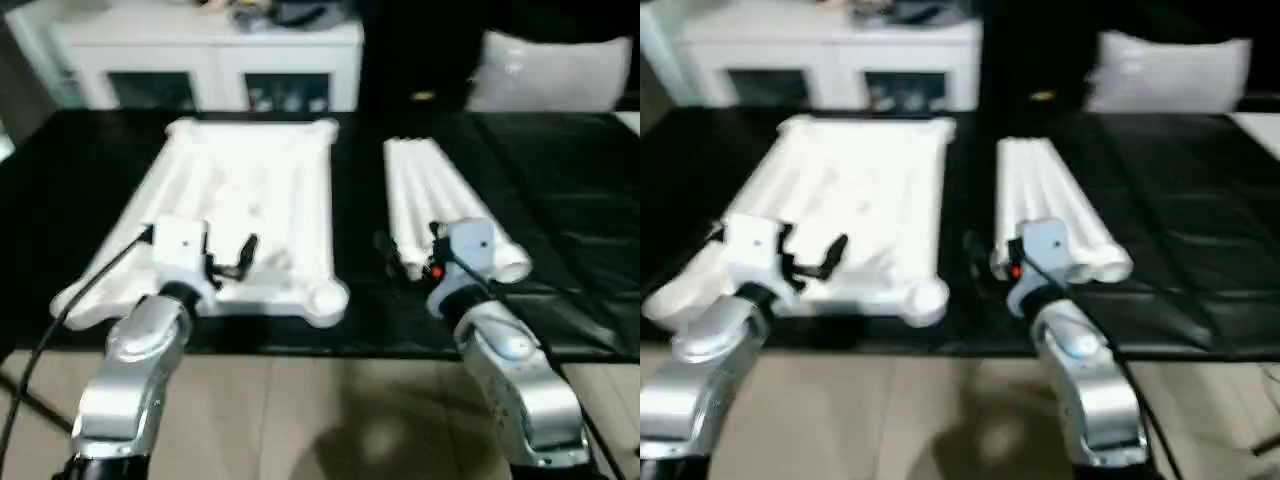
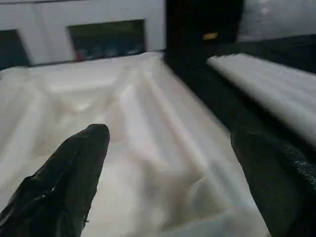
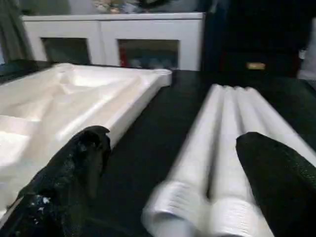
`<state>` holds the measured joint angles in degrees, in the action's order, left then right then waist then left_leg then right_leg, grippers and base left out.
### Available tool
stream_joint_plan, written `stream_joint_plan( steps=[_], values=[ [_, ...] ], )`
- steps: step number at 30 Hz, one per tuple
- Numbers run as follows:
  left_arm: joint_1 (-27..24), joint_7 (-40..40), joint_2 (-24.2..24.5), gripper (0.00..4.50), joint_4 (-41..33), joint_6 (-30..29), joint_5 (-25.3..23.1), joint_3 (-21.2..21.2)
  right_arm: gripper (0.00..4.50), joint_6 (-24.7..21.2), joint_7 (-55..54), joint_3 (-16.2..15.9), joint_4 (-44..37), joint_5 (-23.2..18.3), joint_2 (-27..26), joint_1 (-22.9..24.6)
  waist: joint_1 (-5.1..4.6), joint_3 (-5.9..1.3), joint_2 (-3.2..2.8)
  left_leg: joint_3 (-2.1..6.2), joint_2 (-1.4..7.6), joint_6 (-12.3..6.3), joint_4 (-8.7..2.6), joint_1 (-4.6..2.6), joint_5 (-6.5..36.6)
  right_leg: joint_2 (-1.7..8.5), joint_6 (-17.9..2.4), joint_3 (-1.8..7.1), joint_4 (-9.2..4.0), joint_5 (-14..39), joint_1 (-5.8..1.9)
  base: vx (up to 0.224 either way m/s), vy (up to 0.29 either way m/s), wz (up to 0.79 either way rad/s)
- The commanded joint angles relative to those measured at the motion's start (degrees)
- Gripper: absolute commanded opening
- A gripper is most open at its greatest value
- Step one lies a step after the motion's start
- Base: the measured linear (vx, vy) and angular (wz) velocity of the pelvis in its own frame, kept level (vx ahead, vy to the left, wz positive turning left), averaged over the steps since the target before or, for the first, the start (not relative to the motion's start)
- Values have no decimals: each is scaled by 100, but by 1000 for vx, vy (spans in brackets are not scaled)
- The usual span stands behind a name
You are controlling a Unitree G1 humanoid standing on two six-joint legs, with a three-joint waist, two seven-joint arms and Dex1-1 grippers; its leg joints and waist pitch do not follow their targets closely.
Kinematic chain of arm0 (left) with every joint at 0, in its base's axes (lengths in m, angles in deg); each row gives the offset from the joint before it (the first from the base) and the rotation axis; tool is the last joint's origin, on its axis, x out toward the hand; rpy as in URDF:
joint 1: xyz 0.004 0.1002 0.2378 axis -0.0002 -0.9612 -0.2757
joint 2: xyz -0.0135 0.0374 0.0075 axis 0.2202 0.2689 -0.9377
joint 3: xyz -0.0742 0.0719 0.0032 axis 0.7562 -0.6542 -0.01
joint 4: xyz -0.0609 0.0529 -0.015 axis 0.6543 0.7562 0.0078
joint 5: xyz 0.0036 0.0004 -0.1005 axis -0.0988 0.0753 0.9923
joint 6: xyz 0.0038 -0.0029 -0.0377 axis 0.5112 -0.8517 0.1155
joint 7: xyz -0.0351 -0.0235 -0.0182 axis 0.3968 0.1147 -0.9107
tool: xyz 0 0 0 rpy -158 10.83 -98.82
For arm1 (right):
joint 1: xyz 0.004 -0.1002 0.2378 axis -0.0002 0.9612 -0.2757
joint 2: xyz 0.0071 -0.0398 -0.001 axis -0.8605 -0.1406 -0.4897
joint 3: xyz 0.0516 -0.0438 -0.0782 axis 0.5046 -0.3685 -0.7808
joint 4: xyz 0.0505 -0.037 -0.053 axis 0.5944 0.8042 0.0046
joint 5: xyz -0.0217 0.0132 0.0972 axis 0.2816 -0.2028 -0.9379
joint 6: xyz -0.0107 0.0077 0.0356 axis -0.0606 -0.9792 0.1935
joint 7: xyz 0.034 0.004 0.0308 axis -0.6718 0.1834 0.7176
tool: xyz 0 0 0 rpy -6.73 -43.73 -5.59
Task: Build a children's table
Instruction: Move to table
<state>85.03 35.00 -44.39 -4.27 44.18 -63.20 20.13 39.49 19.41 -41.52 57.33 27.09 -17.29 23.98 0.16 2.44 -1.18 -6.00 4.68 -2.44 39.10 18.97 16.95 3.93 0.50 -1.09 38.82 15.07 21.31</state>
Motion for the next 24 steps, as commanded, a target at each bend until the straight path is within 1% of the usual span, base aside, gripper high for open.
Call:
stream_joint_plan(
  steps=[1,2,3,4,5,6,7,8,9,10,11,12,13,14,15,16,17,18,19,20,21,22,23,24],
  values=[
    [64,6,106,443,42,61,-13,108,450,25,-20,34,63,-3,-44,-112,236,-263,178,169,147,-158,319,546,-33,918,-135,803,-1062,3656,-686,111,-72,-13],
    [63,6,88,443,58,68,-2,135,450,21,-28,50,93,1,-43,-119,235,-277,144,189,171,-95,285,611,-169,877,-409,767,-1030,3412,-741,111,-72,-13],
    [62,7,75,443,67,72,6,153,450,18,-35,61,112,3,-41,-122,251,-195,73,196,244,-42,111,592,-369,749,-895,584,-1084,3132,-691,104,-38,-4],
    [59,4,66,443,75,79,7,161,450,11,-55,80,140,5,-41,-131,262,-200,-54,150,348,-56,-249,468,-467,534,-1179,337,-1091,2906,-645,110,29,1],
    [58,0,58,443,81,88,4,163,450,2,-84,98,166,2,-38,-141,257,-222,-167,116,437,-30,-458,345,-428,437,-1217,182,-1099,2798,-628,110,29,1],
    [74,0,40,443,95,98,-12,137,450,7,-118,155,227,-15,-25,-178,83,-158,-261,307,729,-54,-898,137,741,56,-978,-78,-838,2345,-473,131,76,-3],
    [86,3,36,443,102,109,-17,115,450,1,-118,186,255,-30,-18,-196,-47,-196,-380,557,975,-98,-1035,-325,1942,-47,-978,-145,-506,1670,-161,136,69,-1],
    [111,12,26,443,119,132,-25,96,450,-6,-103,212,290,-38,1,-224,-121,-306,-376,698,1056,-240,-1082,-507,2057,-22,-967,-164,-323,1115,-143,136,69,-1],
    [134,32,7,443,137,157,-29,93,450,-5,-88,221,323,-28,26,-247,-179,-353,-418,859,1100,-875,-1068,-696,1525,-13,-644,-203,-72,419,58,131,47,3],
    [143,45,-3,443,146,169,-30,93,450,-1,-78,225,337,-16,34,-257,-235,-361,-352,907,1122,-1333,-1018,-739,1033,25,-412,-192,12,270,165,136,18,2],
    [145,53,-8,443,151,179,-31,89,450,9,-73,220,354,16,54,-272,-216,-308,-237,833,1118,-1915,-957,-707,493,142,-107,-106,38,127,277,136,18,2],
    [144,57,-9,443,153,185,-32,84,450,16,-70,218,364,39,65,-282,-200,-297,-61,558,814,-1937,-840,-480,251,289,-195,51,-326,-198,102,120,-22,13],
    [154,63,-16,443,174,197,-43,71,450,14,-52,237,384,57,68,-307,21,-353,200,-53,20,-1397,-230,225,259,578,-739,569,-806,-686,-727,128,-50,10],
    [153,76,-19,443,178,208,-59,67,450,-3,-48,246,368,47,64,-305,140,-367,170,23,92,-1132,92,539,147,1012,-964,859,-949,-480,-1065,128,-50,10],
    [153,78,-20,443,179,210,-62,66,450,-6,-48,247,365,45,63,-305,189,-395,185,129,213,-551,239,772,-456,1009,-1094,728,-813,-1048,-1147,125,-49,-7],
    [152,102,-7,443,184,245,-127,50,450,-42,-49,245,340,30,66,-293,222,-366,150,158,225,-315,115,793,-783,844,-1095,585,-729,-1551,-1052,102,-29,-17],
    [148,60,-6,443,185,276,-112,48,450,-62,-51,242,331,24,70,-277,184,-387,55,176,306,-64,-307,739,-1522,476,-1075,244,-492,-2548,-931,102,-29,-17],
    [152,22,-6,443,190,298,-93,47,450,-76,-51,240,334,20,75,-273,206,-458,-220,200,466,-57,-618,400,-2211,234,-863,-32,-377,-2889,-682,57,-4,-11],
    [157,-9,-1,443,193,311,-90,37,450,-89,-52,244,349,4,79,-275,110,-502,-329,509,873,-640,-501,116,-3070,93,-602,-67,-95,-2671,-377,0,0,0],
    [164,-22,11,443,192,316,-115,19,450,-101,-53,250,370,-22,83,-282,80,-544,-323,660,1033,-876,-425,-100,-3887,180,-539,-6,-76,-2312,-164,0,0,0],
    [151,-25,28,443,176,322,-130,20,450,-110,-51,218,395,-7,91,-280,107,-599,-362,471,1322,-675,-253,-336,-4850,375,-358,310,-210,-1691,149,0,0,0],
    [144,-26,35,443,168,329,-141,21,450,-113,-48,195,416,4,101,-278,234,-560,-112,141,1077,-256,-240,-187,-4180,424,-247,504,-267,-1954,83,3,43,-37],
    [133,-27,40,443,156,328,-138,33,450,-105,-48,174,435,22,105,-284,361,-509,-34,-136,750,-29,-229,93,-3356,360,-201,640,-314,-2405,-93,3,43,-37],
    [121,-21,50,443,148,323,-138,53,450,-77,-45,164,452,29,92,-300,583,-462,133,-234,474,386,-105,459,-1010,458,55,1141,-536,-2621,-335,-29,45,-57]
  ],
)
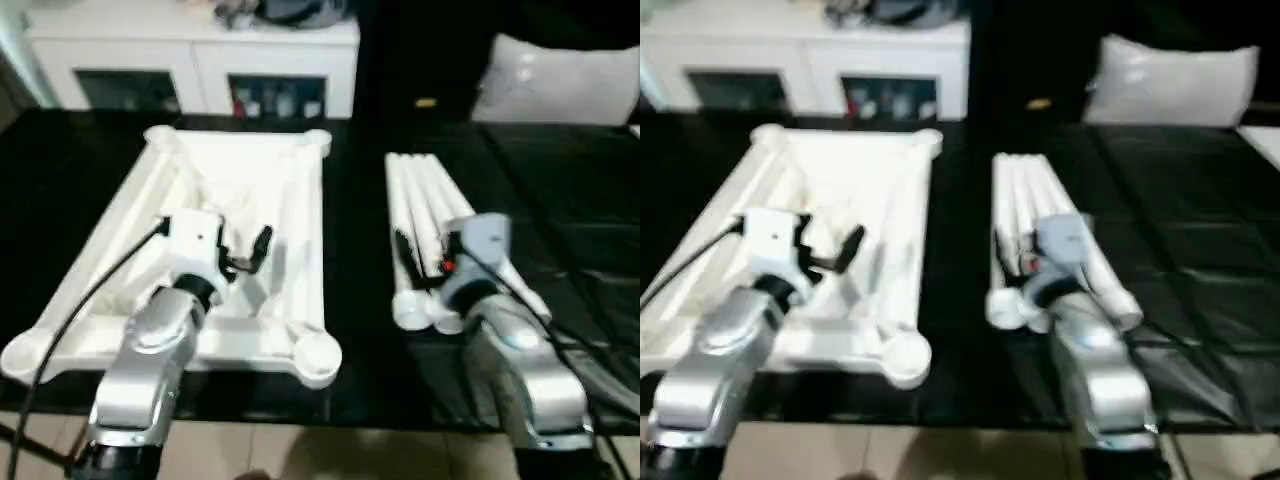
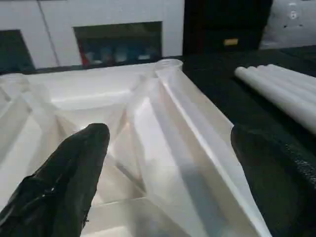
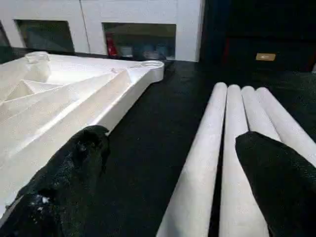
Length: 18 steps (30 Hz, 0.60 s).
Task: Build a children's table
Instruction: Move to table
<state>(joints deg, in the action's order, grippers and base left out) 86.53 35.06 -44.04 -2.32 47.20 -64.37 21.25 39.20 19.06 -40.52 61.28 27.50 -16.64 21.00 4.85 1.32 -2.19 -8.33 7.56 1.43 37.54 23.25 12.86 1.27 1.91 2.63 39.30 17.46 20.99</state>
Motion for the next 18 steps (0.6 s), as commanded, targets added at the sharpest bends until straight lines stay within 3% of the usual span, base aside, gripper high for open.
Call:
stream_joint_plan(
  steps=[1,2,3,4,5,6,7,8,9,10,11,12,13,14,15,16,17,18],
  values=[
    [-33,-21,21,443,-48,22,-20,-49,450,-31,0,71,69,-17,11,-20,257,-286,262,186,217,126,353,141,779,1047,-9,1204,-808,-1995,-332,-62,84,-66],
    [-41,-19,34,443,-58,23,-14,-40,450,-7,9,67,86,-11,1,-38,290,-267,237,290,211,159,407,204,953,1089,-72,1322,-825,-1468,-416,-62,84,-66],
    [-43,-18,37,443,-61,23,-12,-38,450,5,13,61,91,-5,1,-42,286,-224,362,457,160,-234,382,466,812,1282,-135,1041,-751,-1563,-618,-74,141,-49],
    [-55,-15,51,443,-73,25,-8,-33,450,21,31,43,98,8,-10,-49,224,-275,147,658,195,-622,446,338,623,1320,-534,1061,-933,-1259,-395,-82,212,-15],
    [-63,-13,61,443,-81,28,-6,-28,450,30,43,31,102,16,-18,-53,177,-259,143,654,182,-718,296,297,531,1166,-723,973,-956,-1017,-416,-82,212,-15],
    [-81,-18,71,443,-98,34,-3,-19,450,33,35,15,120,30,-30,-64,121,-271,-11,653,157,-1111,-152,123,122,723,-934,659,-870,-607,-344,-79,285,-1],
    [-103,-26,78,443,-121,33,-11,-5,450,34,22,-1,137,29,-38,-72,-186,-319,-151,720,167,-2000,-530,-445,110,20,-917,-16,-312,46,128,-70,327,3],
    [-113,-30,78,443,-129,32,-19,1,450,36,18,-7,147,24,-39,-77,-335,-288,-272,775,167,-2481,-690,-570,188,-118,-742,-373,204,470,351,-70,327,3],
    [-119,-31,77,443,-135,30,-25,8,450,33,26,-11,153,13,-39,-80,-380,-312,-284,787,159,-2740,-742,-592,25,-93,-498,-583,541,617,423,-74,308,6],
    [-123,-27,75,443,-139,30,-37,14,450,32,38,-13,161,-6,-37,-85,-342,-164,-219,675,331,-2797,-836,-387,-167,60,-37,-839,717,622,479,-96,264,4],
    [-125,-23,76,443,-141,30,-43,17,450,30,43,-14,164,-12,-37,-87,-361,-181,-153,656,373,-2740,-846,-418,-45,119,30,-878,668,507,449,-96,264,4],
    [-125,-22,76,443,-142,30,-44,17,450,30,44,-14,164,-12,-37,-87,-345,-175,-121,610,353,-2362,-975,-418,496,199,59,-893,550,372,331,-128,233,-10],
    [-127,-6,73,443,-144,31,-50,10,450,35,60,-10,175,-13,-32,-93,-303,-145,94,492,355,-1560,-1124,-292,1587,419,-30,-654,245,395,126,-73,109,-8],
    [-128,15,67,443,-140,27,-58,-1,450,38,77,-8,183,-1,-24,-96,-261,-182,269,361,291,-863,-1060,-195,2188,800,-42,-378,-63,751,7,-147,196,-11],
    [-128,38,65,443,-136,36,-82,-16,450,40,92,-8,189,12,-15,-98,-72,-130,414,375,-29,-315,106,-38,2113,1937,-2,324,-946,1888,85,-126,200,1],
    [-128,97,89,443,-133,111,-197,-59,450,36,103,-20,188,40,6,-104,-179,-167,165,920,-172,455,1276,352,746,2050,-208,418,-1118,3036,-83,-126,200,1],
    [-120,177,147,443,-114,161,-379,-146,450,27,109,-12,182,47,2,-102,-258,-49,283,969,-65,539,1199,440,641,1895,-489,203,-1108,3122,-119,-101,258,-16],
    [-114,232,188,443,-99,192,-506,-208,450,20,113,-6,179,50,-2,-100,-259,-49,180,801,36,819,531,136,597,1262,-1133,-561,-939,2572,-166,-87,268,-33]
  ],
)
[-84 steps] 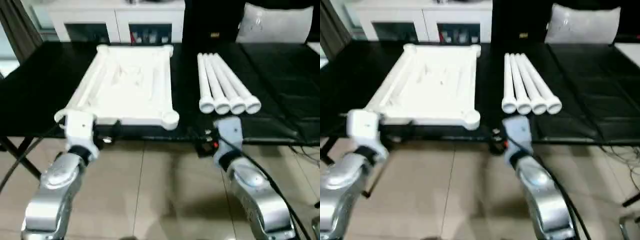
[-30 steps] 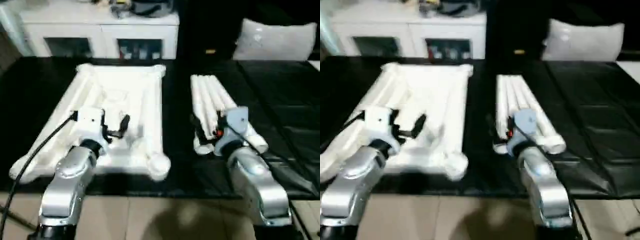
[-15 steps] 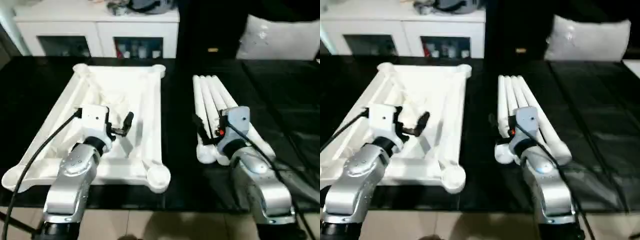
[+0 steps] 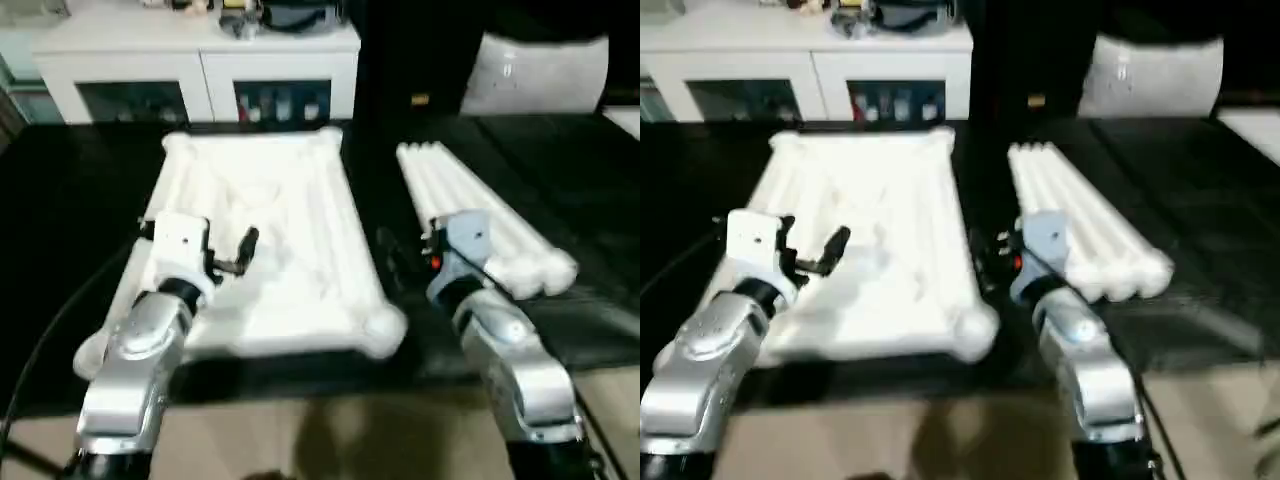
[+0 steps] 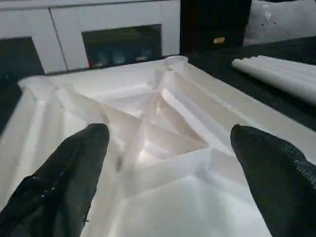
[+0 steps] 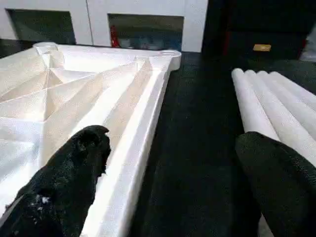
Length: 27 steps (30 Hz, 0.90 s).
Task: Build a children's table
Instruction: Move to table
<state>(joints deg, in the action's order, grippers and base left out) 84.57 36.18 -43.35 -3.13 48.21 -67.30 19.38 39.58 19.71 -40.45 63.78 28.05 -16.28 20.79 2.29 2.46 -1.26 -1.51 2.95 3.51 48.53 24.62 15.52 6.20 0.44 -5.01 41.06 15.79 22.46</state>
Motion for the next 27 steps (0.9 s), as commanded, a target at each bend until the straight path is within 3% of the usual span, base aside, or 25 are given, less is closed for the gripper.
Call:
stream_joint_plan(
  steps=[1,2,3,4,5,6,7,8,9,10,11,12,13,14,15,16,17,19,20,22,23,24,25,26,27],
  values=[
    [93,157,81,443,7,60,-201,-6,450,-24,51,-26,-76,8,-25,-75,-161,-204,-298,179,641,808,-1368,-368,1019,-76,-967,-188,-801,1759,-236,-168,402,-13],
    [92,184,-11,443,26,10,-104,60,450,-26,52,-51,-91,27,-2,-60,-231,-86,-207,457,1172,656,-1798,-429,2233,-362,-708,-2,-572,1149,-52,-119,257,7],
    [86,171,-40,443,25,-4,-66,79,450,-23,48,-58,-95,24,12,-49,-336,-248,-494,803,1607,1191,-2159,-491,3049,-226,-385,61,16,51,-101,-116,243,21],
    [76,137,-36,443,14,-12,-61,59,450,-17,47,-54,-96,14,21,-36,-357,-262,-570,831,1587,1046,-2133,-530,2378,-306,-297,30,182,39,83,-62,184,1],
    [76,137,-36,443,14,-12,-61,59,450,-17,47,-54,-96,14,21,-36,-336,-278,-591,781,1551,1028,-2083,-544,1992,-327,-289,27,207,111,150,-62,184,1],
    [49,87,-11,443,-11,-8,-102,-9,450,-23,39,-36,-101,1,43,-15,-320,-330,-603,645,1383,826,-1995,-562,1576,-364,-208,14,140,214,115,-50,129,-1],
    [41,77,-1,443,-19,1,-126,-33,450,-24,39,-32,-103,-1,51,-9,-310,-364,-542,586,1216,480,-1974,-615,1333,-354,-211,16,-26,132,50,-23,55,-2],
    [30,95,-18,443,-31,4,-141,-38,450,-29,47,-25,-108,0,60,-5,-284,-361,-486,540,1178,299,-1993,-615,1321,-319,-186,55,-114,74,10,-50,72,-4],
    [26,104,-26,443,-36,5,-145,-39,450,-31,51,-23,-111,1,63,-4,-288,-385,-376,535,1106,-12,-1996,-647,1165,-180,-224,164,-311,-141,-53,-56,10,-2],
    [27,132,-39,443,-29,6,-153,-48,450,-42,60,-21,-121,13,68,-2,-244,-366,-175,385,957,-161,-1933,-487,1273,6,-327,332,-637,-291,-222,-87,-50,1],
    [28,139,-42,443,-26,8,-154,-51,450,-45,63,-22,-123,16,70,-2,-208,-331,-68,228,814,-161,-1833,-343,1420,138,-561,451,-799,-258,-311,-60,-67,2],
    [29,156,-64,443,-23,0,-170,-58,450,-51,67,-20,-127,19,83,-7,-131,-301,-2,-80,599,-141,-1664,-189,1532,368,-1269,459,-1071,555,-431,-57,-105,2],
    [23,181,-91,443,-27,-18,-169,-46,450,-53,69,-13,-114,17,92,-17,-51,-331,95,-286,526,-390,-1479,-202,906,372,-1624,456,-1173,1049,-465,-53,-108,1],
    [17,198,-109,443,-27,-27,-167,-34,450,-57,73,-10,-106,23,101,-22,-8,-330,82,-332,553,-529,-1460,-196,575,363,-1746,437,-1182,1080,-474,-53,-108,1],
    [12,212,-120,443,-26,-30,-163,-21,450,-60,75,-7,-106,22,105,-24,25,-314,21,-393,643,-688,-1539,-122,24,286,-1645,383,-1152,995,-451,-50,-110,1],
    [-1,260,-147,443,-25,-43,-152,20,450,-69,80,-4,-111,17,117,-23,17,-302,-26,-413,792,-580,-1679,-169,163,170,-1311,348,-1094,1089,-361,-39,-81,0],
    [-1,260,-147,443,-25,-43,-152,20,450,-69,80,-4,-111,17,117,-23,19,-291,-33,-422,842,-491,-1724,-190,437,172,-1153,375,-1077,1202,-334,-39,-81,0],
    [-3,309,-143,443,-15,-87,-172,52,450,-87,92,-9,-120,17,138,-26,38,-274,-35,-428,949,-125,-1847,-250,1157,186,-851,443,-1040,1542,-303,0,0,0],
    [-4,308,-142,443,-16,-94,-183,59,450,-97,99,-10,-125,14,150,-28,41,-278,-22,-436,967,-88,-1860,-265,1167,173,-832,452,-1034,1423,-292,0,0,0],
    [-8,305,-135,443,-23,-68,-199,66,450,-107,122,-40,-124,47,197,-37,77,-309,-24,-471,984,-88,-1881,-254,797,152,-846,460,-964,520,-325,0,0,0],
    [-9,304,-133,443,-29,-57,-206,66,450,-114,130,-53,-125,59,213,-41,77,-309,-24,-471,984,-88,-1881,-254,797,152,-846,460,-964,520,-325,0,0,0],
    [-9,304,-133,443,-29,-57,-206,66,450,-114,130,-53,-125,59,213,-41,103,-322,-37,-489,991,-122,-1867,-255,516,149,-883,460,-911,-88,-339,0,0,0],
    [-9,305,-111,443,-45,-26,-258,31,450,-129,144,-78,-129,77,237,-45,108,-333,-70,-449,1042,-18,-1879,-303,449,69,-885,412,-864,-418,-333,0,0,0],
    [-11,304,-112,443,-58,-42,-280,-5,450,-133,123,-115,-140,125,243,-38,135,-278,-3,-220,852,-276,-1975,-35,434,81,-961,115,-788,-672,-503,0,0,0],
    [-12,304,-114,443,-61,-47,-284,-11,450,-135,120,-120,-143,131,241,-35,42,-379,-212,127,955,-539,-1968,-291,643,-112,-1022,-65,-707,-770,-427,22,-11,37]
  ],
)
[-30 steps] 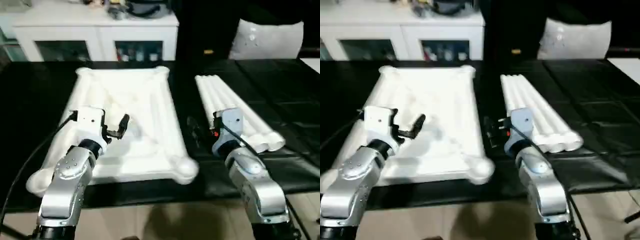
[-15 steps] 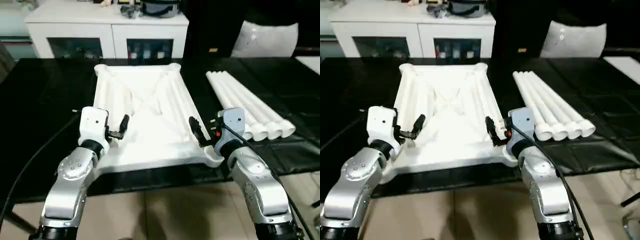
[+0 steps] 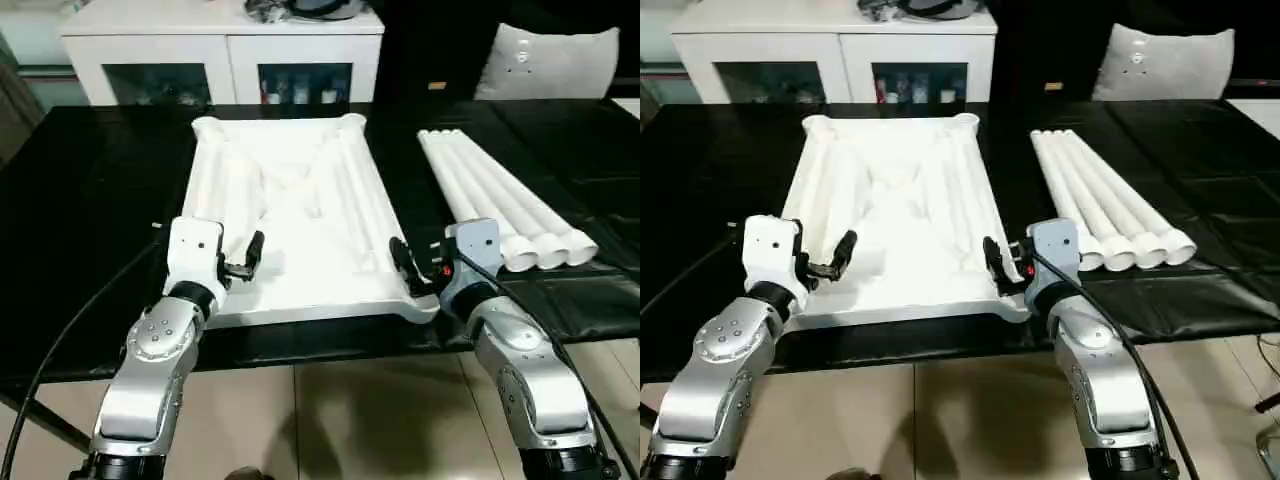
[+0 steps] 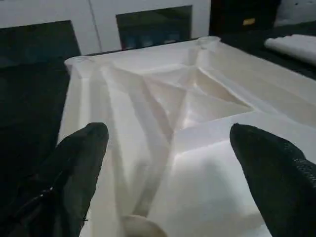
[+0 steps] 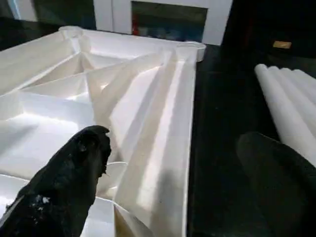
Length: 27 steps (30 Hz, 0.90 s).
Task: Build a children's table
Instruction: Move to table
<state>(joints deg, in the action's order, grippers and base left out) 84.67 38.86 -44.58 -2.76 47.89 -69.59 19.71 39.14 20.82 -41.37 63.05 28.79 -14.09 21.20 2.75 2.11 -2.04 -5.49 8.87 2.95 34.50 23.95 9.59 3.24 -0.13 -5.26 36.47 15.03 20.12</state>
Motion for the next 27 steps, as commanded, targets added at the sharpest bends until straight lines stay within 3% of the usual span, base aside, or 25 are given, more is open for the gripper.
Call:
stream_joint_plan(
  steps=[1,2,3,4,5,6,7,8,9,10,11,12,14,16,17,18,19,20,21,22,23,24,25,26,27],
  values=[
    [-23,39,3,443,-100,-28,-54,-55,450,-88,-10,-26,-81,61,5,-64,-182,-311,-238,1016,569,-955,-715,-354,1421,9,-1162,-93,63,-105,-78,23,-17,33],
    [-23,39,3,443,-100,-28,-54,-55,450,-88,-10,-26,-81,61,5,-64,-240,-301,-271,1238,659,-1168,-789,-435,1485,-49,-1215,-74,212,391,8,26,-43,54],
    [-39,34,-37,443,-103,-63,5,-49,450,-133,-89,57,-110,-3,-75,-22,-268,-307,-199,1031,1115,-1315,-744,-590,1285,75,-1018,146,357,555,215,17,-87,36],
    [-46,40,-44,443,-103,-97,22,-38,450,-149,-100,63,-125,1,-77,-6,-180,-269,-192,831,1005,-1483,-802,-425,1281,107,-924,244,389,346,212,22,-178,41],
    [-46,40,-44,443,-103,-97,22,-38,450,-149,-100,63,-125,1,-77,-6,-200,-281,-77,762,890,-1679,-743,-400,1200,208,-1007,370,250,110,177,19,-152,19],
    [-49,35,-46,443,-106,-117,28,-34,450,-154,-98,58,-134,5,-71,1,-85,-253,105,423,366,-1670,-373,-148,1112,532,-1695,656,-343,-458,68,20,-171,4],
    [-62,14,-49,443,-116,-168,49,-21,450,-179,-86,38,-169,13,-56,27,152,-259,338,-87,-217,-1098,379,54,512,849,-1322,667,-697,-212,-193,-2,-170,-1],
    [-71,2,-49,443,-122,-182,60,-14,450,-195,-78,25,-189,12,-50,40,295,-265,272,-41,-133,-776,326,34,290,909,-725,785,-658,73,-190,-2,-170,-1],
    [-71,2,-49,443,-122,-182,60,-14,450,-195,-78,25,-189,12,-50,40,270,-199,380,-55,-97,-471,181,112,182,739,323,768,-611,512,-256,-26,-159,-6],
    [-119,-59,-52,443,-176,-210,114,9,450,-267,-40,-39,-261,6,-29,86,298,-225,297,-15,94,-345,-53,20,251,656,536,696,-581,464,-267,-22,-109,-7],
    [-145,-82,-53,443,-211,-191,139,15,450,-282,-30,-57,-275,7,-24,95,300,-279,192,22,160,-305,-117,0,206,601,538,653,-498,91,-310,-22,-109,-7],
    [-206,-129,-76,443,-300,-170,221,30,450,-295,-14,-76,-289,9,-15,108,257,-263,204,18,254,-229,-246,-122,449,425,517,530,-506,14,-215,-24,-71,-2],
    [-279,-156,-112,443,-408,-162,299,42,450,-311,-7,-81,-297,5,-12,101,251,-226,186,-14,310,-108,-301,-178,785,385,308,509,-519,323,-196,0,0,0],
    [-321,-141,-123,443,-440,-157,301,49,450,-334,7,-78,-288,14,-32,63,254,-191,162,-39,399,37,-432,-328,1654,388,-85,530,-592,1530,-242,0,0,0],
    [-339,-129,-126,443,-441,-153,292,50,450,-341,13,-81,-275,14,-36,38,250,-189,142,-41,440,33,-474,-395,1897,369,-181,516,-606,1741,-233,0,0,0],
    [-362,-127,-126,443,-437,-146,281,42,450,-331,21,-91,-248,20,-32,18,211,-103,133,-62,473,3,-558,-551,2607,324,-354,467,-702,2378,-189,26,56,1],
    [-383,-128,-125,443,-436,-139,274,35,450,-322,26,-101,-229,25,-27,5,160,-19,132,-71,439,53,-581,-715,3368,304,-435,393,-833,3170,-173,23,69,-5],
    [-386,-130,-125,443,-438,-141,273,33,450,-322,26,-102,-228,24,-27,5,160,-19,132,-71,439,53,-581,-715,3368,304,-435,393,-833,3170,-173,23,69,-5],
    [-410,-146,-123,443,-460,-152,266,13,450,-320,28,-108,-220,18,-19,0,152,-23,135,-81,415,26,-625,-774,3466,339,-507,387,-921,3267,-331,49,76,-11],
    [-454,-170,-117,443,-513,-175,264,-8,450,-330,28,-119,-230,8,-15,3,146,-10,149,-81,429,14,-648,-782,3454,349,-521,387,-942,3189,-363,91,77,-10],
    [-454,-170,-117,443,-513,-175,264,-8,450,-330,28,-119,-230,8,-15,3,145,-51,137,-89,446,-32,-703,-784,3257,349,-601,411,-912,2816,-459,91,77,-10],
    [-470,-174,-112,443,-540,-190,272,-13,450,-345,29,-122,-243,5,-13,5,139,-75,144,-105,442,-82,-720,-785,3103,345,-660,427,-895,2572,-496,124,66,-6],
    [-492,-174,-109,443,-565,-208,283,-15,450,-353,38,-133,-258,5,-5,19,155,-169,133,-155,423,-291,-725,-749,2263,323,-835,450,-821,1557,-642,143,56,-3],
    [-509,-180,-102,443,-580,-217,292,-15,450,-359,40,-145,-276,7,-5,33,148,-213,141,-160,419,-388,-702,-744,1938,305,-870,434,-784,1173,-677,143,56,-3],
    [-519,-183,-97,443,-587,-220,299,-14,450,-363,41,-152,-287,9,-7,41,141,-270,156,-177,350,-616,-628,-706,1322,265,-859,424,-706,367,-724,142,45,1]
  ],
)
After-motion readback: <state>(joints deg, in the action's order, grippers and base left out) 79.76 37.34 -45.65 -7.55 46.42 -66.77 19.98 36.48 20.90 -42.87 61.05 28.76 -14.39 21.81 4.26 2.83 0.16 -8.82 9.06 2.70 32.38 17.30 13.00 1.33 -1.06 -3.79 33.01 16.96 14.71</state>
